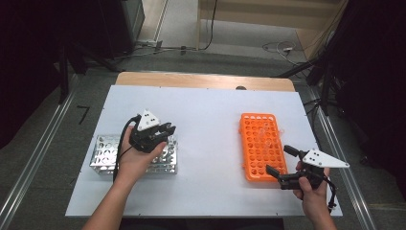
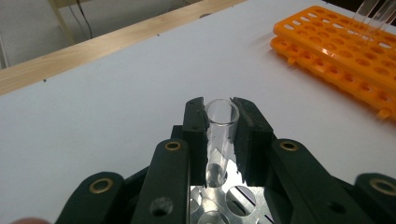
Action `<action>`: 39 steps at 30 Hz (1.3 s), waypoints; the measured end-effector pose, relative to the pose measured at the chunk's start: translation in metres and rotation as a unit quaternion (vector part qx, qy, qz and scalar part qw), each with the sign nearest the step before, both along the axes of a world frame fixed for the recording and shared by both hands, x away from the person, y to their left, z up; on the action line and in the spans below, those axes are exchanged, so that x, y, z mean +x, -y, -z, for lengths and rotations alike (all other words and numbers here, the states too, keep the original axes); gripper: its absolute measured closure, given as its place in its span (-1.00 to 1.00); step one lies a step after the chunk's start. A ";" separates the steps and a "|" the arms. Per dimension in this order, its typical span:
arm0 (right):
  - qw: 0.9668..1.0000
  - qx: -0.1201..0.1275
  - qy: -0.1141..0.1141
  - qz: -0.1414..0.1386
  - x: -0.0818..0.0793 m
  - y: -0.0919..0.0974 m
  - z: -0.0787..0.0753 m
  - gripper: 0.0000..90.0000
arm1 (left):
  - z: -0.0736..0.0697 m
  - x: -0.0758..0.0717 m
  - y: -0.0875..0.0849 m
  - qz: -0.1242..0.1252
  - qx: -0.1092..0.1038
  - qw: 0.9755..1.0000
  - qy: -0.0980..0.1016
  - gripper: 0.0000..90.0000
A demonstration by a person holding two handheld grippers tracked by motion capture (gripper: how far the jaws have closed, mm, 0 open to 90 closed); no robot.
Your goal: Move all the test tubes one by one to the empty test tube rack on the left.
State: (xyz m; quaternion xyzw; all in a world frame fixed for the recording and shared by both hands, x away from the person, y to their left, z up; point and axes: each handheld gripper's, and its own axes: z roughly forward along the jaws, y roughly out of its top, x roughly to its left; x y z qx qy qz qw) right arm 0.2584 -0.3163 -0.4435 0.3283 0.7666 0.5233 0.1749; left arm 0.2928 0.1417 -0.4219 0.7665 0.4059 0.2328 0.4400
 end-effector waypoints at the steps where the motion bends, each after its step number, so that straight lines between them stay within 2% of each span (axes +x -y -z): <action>1: 1.000 0.000 0.000 0.000 0.000 0.000 0.000 -1.00 | 0.001 0.000 0.001 0.000 0.002 1.000 -0.001 0.68; 6: 1.000 0.000 0.001 0.001 0.000 0.000 0.000 -1.00 | 0.005 0.001 0.003 -0.001 0.010 1.000 -0.004 0.68; 16: 1.000 -0.001 -0.001 0.002 0.000 0.001 0.000 -1.00 | 0.014 0.003 0.006 -0.005 0.023 0.999 -0.022 0.68; 20: 1.000 -0.001 -0.001 0.001 0.001 0.000 0.001 -1.00 | 0.014 0.003 0.008 -0.005 0.033 0.999 -0.026 0.67; 25: 1.000 -0.005 -0.002 0.002 0.001 -0.001 0.001 -1.00 | 0.014 0.004 0.006 0.001 0.031 0.999 -0.031 0.65; 29: 1.000 -0.004 -0.001 0.002 0.002 -0.001 0.000 -1.00 | 0.011 0.001 0.003 -0.009 0.013 1.000 -0.021 0.43; 34: 1.000 -0.004 -0.005 0.008 0.004 -0.002 0.000 -0.97 | 0.004 -0.007 0.000 0.002 -0.015 1.000 -0.005 0.05; 37: 1.000 -0.006 -0.008 0.009 0.007 -0.003 0.001 -0.94 | 0.000 -0.015 -0.004 0.010 -0.041 0.999 0.004 -0.18; 39: 1.000 -0.008 -0.015 0.012 0.010 -0.003 0.002 -0.84 | -0.003 -0.020 -0.006 0.015 -0.054 0.998 0.008 -0.34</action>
